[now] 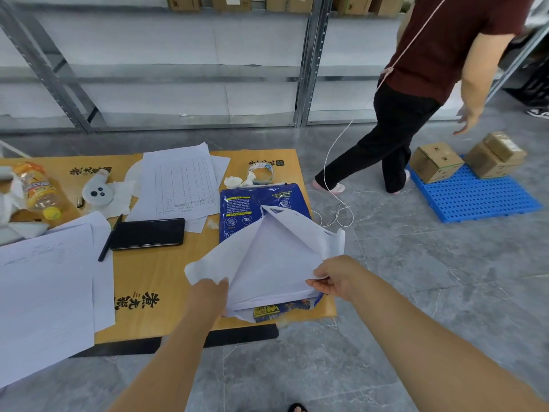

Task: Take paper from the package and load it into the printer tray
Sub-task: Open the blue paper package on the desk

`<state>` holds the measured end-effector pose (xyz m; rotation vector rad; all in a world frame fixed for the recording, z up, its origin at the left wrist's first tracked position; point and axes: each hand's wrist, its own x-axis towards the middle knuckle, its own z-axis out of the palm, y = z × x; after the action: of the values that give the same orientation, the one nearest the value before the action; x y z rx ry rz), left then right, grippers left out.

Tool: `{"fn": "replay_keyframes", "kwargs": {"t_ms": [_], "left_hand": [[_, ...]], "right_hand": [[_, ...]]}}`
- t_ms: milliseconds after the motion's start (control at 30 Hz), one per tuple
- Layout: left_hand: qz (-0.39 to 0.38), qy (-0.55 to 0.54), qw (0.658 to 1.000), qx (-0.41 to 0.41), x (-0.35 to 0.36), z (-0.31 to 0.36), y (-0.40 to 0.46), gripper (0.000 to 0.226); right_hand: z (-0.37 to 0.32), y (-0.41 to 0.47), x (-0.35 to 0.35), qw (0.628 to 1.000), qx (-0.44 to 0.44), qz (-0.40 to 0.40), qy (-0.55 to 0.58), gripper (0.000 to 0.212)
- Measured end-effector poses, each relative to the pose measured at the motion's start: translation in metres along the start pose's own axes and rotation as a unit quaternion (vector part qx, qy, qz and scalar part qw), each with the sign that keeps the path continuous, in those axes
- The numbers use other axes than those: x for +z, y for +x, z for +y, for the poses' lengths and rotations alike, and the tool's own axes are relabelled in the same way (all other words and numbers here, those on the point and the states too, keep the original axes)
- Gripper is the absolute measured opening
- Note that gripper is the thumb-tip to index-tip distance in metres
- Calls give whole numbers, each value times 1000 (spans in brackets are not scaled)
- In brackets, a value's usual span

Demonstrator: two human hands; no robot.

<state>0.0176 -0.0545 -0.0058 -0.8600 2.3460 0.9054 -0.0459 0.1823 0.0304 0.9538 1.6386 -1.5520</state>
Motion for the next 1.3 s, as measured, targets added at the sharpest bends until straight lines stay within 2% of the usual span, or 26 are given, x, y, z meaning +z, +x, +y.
{"fn": "replay_keyframes", "kwargs": {"t_ms": [100,200,233,300,400,600,700,800,867,967,1067,1200,1300], "left_hand": [[-17,-140,986,-90,-7,10,-6,36],[-74,-292,935,-185,-10,14,-18,17],[-94,-343,913,-198,-10,15,-23,11],[-114,-416,882,-191,-11,13,-32,24],[-125,-455,864,-175,-12,15,-40,32],[-107,-376,906,-164,-41,43,-65,3],[-111,-332,926,-143,-57,53,-75,15],[-121,-304,940,-100,-73,65,-95,6],[-118,-286,949,-60,-84,71,-105,14],[-121,-272,954,-22,-102,80,-117,22],[-130,-268,954,-9,-120,88,-131,3],[-138,-276,951,21,-143,98,-149,3],[-103,-293,948,72,-167,110,-162,9]], "right_hand": [[-5,-14,-9,1000,0,-15,-6,14],[-12,-30,-15,999,5,-28,-29,13],[-14,-35,-17,999,9,-34,-36,13],[-18,-43,-21,997,15,-45,-57,12],[-24,-55,-27,993,24,-54,-105,11],[-43,-79,-37,979,20,-57,-193,12],[-57,-96,-41,974,12,-57,-221,11],[-73,-113,-45,969,-6,-47,-244,14],[-83,-124,-47,966,-15,-43,-256,14],[-97,-143,-47,958,-27,-45,-281,13],[-112,-165,-47,947,-45,-62,-313,19],[-132,-191,-43,933,-64,-83,-345,19],[-144,-209,-38,923,-87,-100,-360,22]]}}
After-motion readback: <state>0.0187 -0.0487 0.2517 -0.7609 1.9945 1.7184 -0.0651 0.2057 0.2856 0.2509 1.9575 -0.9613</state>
